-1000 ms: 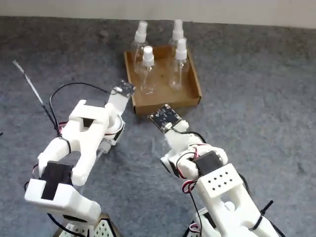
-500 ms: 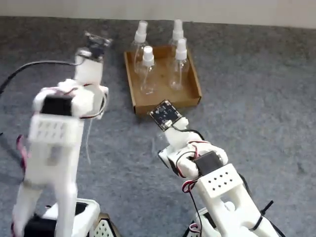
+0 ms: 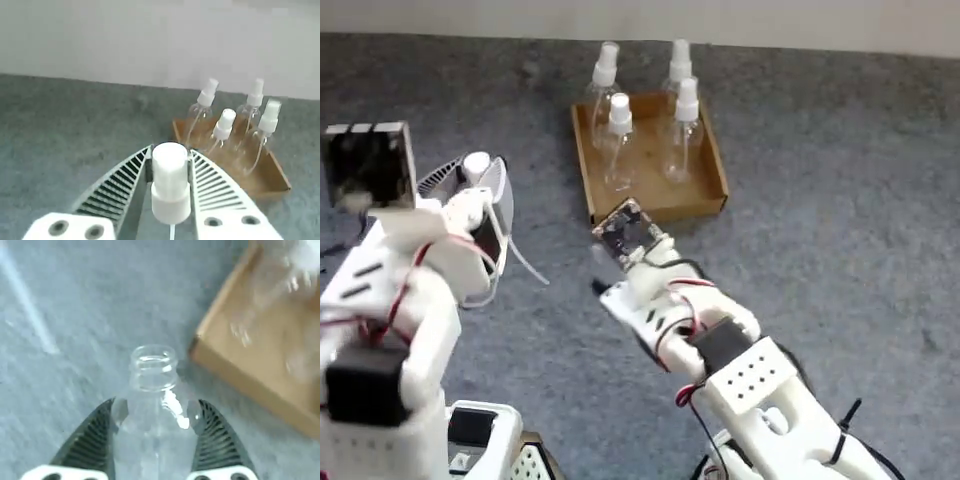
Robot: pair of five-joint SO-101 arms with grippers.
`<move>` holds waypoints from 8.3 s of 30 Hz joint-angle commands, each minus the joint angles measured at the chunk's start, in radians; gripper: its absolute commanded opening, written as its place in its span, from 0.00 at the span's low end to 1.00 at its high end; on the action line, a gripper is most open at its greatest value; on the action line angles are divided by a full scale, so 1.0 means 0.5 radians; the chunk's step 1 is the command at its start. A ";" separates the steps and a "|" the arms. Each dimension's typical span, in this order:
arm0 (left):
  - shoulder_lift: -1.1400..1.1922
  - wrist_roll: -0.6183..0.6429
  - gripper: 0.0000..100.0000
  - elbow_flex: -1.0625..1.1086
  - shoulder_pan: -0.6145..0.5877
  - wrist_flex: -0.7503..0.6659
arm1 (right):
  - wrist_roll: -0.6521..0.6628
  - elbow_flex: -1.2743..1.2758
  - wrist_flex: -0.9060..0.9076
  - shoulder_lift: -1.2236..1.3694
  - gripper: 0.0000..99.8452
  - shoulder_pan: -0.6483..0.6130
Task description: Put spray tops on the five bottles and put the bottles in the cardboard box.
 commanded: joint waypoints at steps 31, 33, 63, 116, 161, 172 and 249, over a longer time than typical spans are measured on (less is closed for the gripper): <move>-1.379 0.147 0.00 1.312 0.293 -0.647 | -0.012 0.563 -0.781 -0.057 0.00 -0.121; -1.386 0.147 0.00 1.327 0.293 -0.647 | -0.012 0.563 -0.781 -0.057 0.00 -0.118; -1.389 0.144 0.00 1.521 0.468 -0.617 | -0.028 0.664 -0.477 -0.934 0.00 -0.130; -1.487 0.074 0.00 1.171 0.044 -0.482 | -0.012 0.612 -1.263 0.514 0.00 0.063; -1.478 0.068 0.00 1.511 0.416 -0.629 | -0.028 0.753 -0.674 -0.747 0.00 -0.201; -1.192 0.061 0.00 1.606 0.769 -0.755 | -0.031 0.744 -0.238 -1.379 0.00 -0.195; -0.532 -0.181 0.18 1.462 0.554 -1.172 | -0.356 0.750 -0.244 -1.398 0.00 0.201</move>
